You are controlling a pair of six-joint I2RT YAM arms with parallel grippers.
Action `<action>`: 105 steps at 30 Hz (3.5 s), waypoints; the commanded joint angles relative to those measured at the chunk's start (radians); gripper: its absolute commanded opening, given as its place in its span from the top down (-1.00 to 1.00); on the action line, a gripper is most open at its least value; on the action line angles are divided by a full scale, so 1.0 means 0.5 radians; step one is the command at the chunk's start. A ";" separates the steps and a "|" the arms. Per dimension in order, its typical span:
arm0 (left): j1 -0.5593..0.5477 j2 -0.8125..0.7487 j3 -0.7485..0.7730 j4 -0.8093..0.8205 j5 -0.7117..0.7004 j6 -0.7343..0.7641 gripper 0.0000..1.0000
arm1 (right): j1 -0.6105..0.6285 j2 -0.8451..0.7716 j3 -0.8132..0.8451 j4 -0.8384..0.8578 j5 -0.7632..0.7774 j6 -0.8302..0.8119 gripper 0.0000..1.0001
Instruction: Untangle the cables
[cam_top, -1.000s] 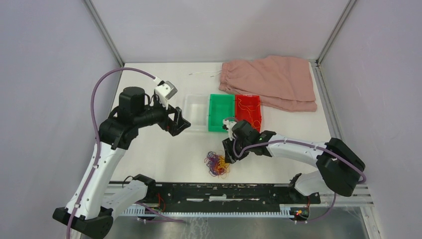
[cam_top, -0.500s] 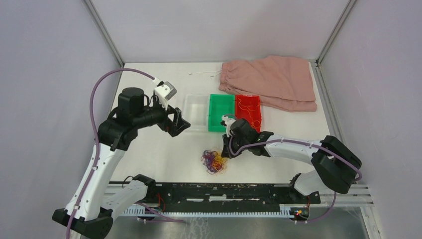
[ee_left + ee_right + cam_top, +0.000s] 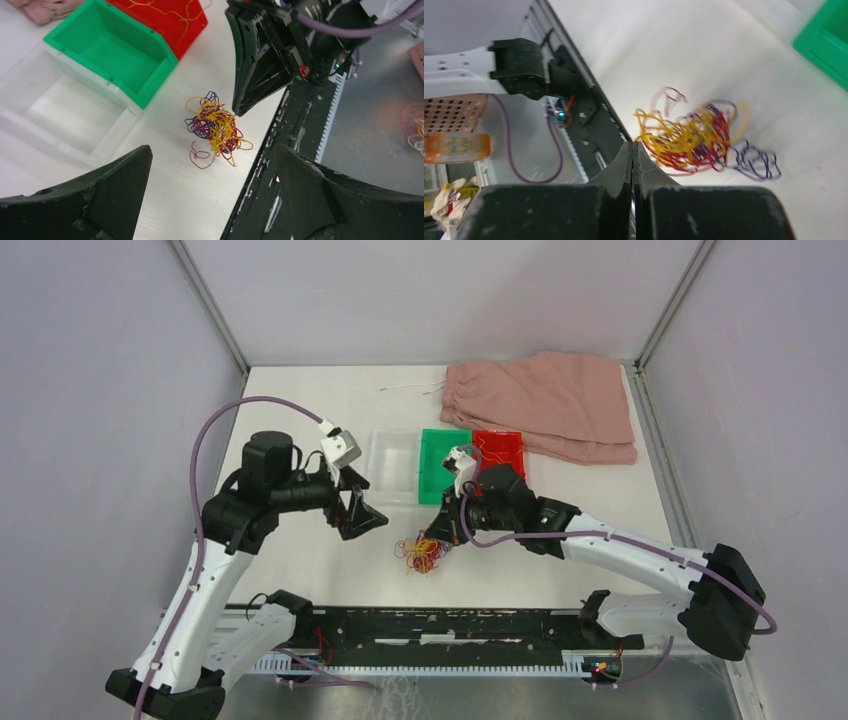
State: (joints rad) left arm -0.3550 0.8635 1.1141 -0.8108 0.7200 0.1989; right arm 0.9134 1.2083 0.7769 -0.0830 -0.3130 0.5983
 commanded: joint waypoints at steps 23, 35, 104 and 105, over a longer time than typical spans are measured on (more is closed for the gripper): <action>-0.213 -0.276 -0.544 0.353 0.288 0.415 -0.65 | 0.232 0.156 0.554 0.411 -0.197 0.307 0.99; -0.213 -0.320 -0.520 0.422 0.197 0.385 0.60 | 0.266 0.095 0.517 0.360 -0.108 0.321 1.00; -0.213 -0.345 -0.307 0.742 -0.061 -0.478 0.94 | 0.744 -0.053 0.118 1.159 1.211 -0.409 -0.14; -0.213 -0.346 -0.306 0.744 -0.058 -0.478 0.94 | 0.744 -0.043 0.126 1.164 1.204 -0.408 -0.15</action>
State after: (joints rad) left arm -0.4622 0.6998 0.9527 -0.4767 0.7044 -0.0109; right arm 1.2781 1.1728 0.7841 0.4335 0.3103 0.4023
